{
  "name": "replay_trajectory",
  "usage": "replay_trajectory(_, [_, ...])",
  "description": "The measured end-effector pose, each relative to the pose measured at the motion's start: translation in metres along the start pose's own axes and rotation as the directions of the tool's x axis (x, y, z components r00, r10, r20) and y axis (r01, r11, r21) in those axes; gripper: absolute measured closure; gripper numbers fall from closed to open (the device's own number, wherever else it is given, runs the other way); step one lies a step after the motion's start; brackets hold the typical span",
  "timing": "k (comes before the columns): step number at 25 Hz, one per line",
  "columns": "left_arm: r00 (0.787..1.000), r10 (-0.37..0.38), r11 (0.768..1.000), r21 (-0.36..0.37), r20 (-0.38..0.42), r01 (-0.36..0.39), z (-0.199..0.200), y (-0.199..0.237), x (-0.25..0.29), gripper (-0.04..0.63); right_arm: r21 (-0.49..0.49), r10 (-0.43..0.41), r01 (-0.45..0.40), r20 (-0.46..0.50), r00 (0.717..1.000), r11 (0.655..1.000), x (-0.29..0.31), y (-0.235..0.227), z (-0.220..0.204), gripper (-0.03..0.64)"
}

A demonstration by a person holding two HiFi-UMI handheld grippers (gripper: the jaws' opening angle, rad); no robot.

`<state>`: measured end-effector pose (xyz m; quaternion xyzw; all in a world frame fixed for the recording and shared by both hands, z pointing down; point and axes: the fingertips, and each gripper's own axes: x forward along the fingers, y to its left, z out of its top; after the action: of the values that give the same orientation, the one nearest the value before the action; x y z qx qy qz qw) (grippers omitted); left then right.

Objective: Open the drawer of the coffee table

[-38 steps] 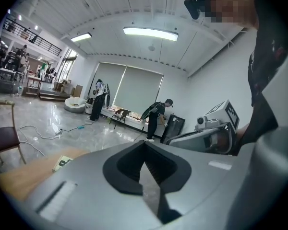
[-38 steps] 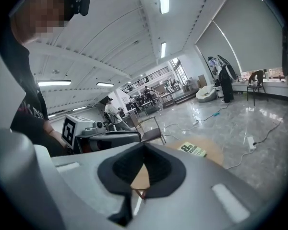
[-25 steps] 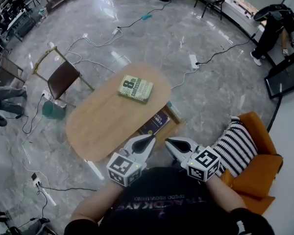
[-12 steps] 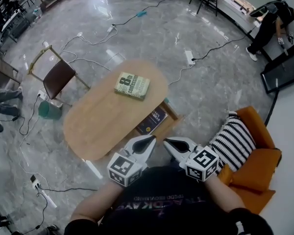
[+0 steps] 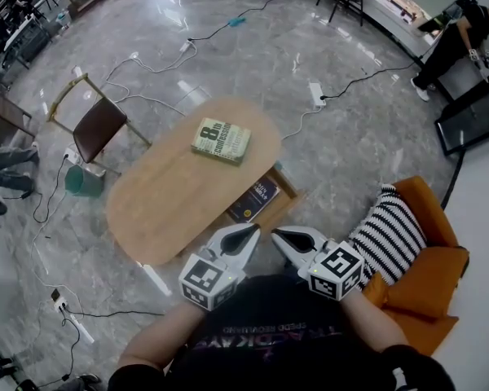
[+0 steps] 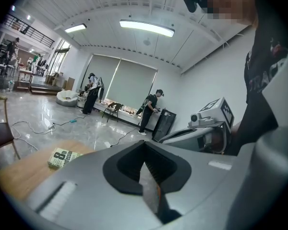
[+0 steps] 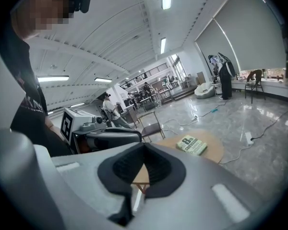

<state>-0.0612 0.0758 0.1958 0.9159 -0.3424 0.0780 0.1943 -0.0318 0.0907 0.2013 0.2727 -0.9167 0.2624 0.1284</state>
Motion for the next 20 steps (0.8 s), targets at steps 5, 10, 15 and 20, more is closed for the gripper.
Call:
replay_trajectory(5, [1.0, 0.004, 1.0, 0.002, 0.001, -0.004, -0.0006, -0.0029, -0.0004, 0.594, -0.005, 0.005, -0.005, -0.001, 1.0, 1.0, -0.0018, 0.0012, -0.0013, 0.615])
replay_trajectory(10, [1.0, 0.005, 1.0, 0.002, 0.002, -0.005, -0.0017, -0.0041, -0.002, 0.594, -0.01, 0.011, -0.011, -0.005, 1.0, 1.0, -0.0009, 0.0037, -0.0035, 0.615])
replay_trajectory(15, [1.0, 0.006, 1.0, 0.008, 0.001, -0.006, -0.0004, -0.0044, -0.0026, 0.594, -0.009, 0.014, -0.014, -0.007, 1.0, 1.0, -0.0001, 0.0041, -0.0025, 0.615])
replay_trajectory(20, [1.0, 0.006, 1.0, 0.01, 0.001, -0.006, -0.0003, -0.0058, -0.0032, 0.594, -0.009, 0.017, -0.017, -0.008, 1.0, 1.0, -0.001, 0.005, -0.003, 0.615])
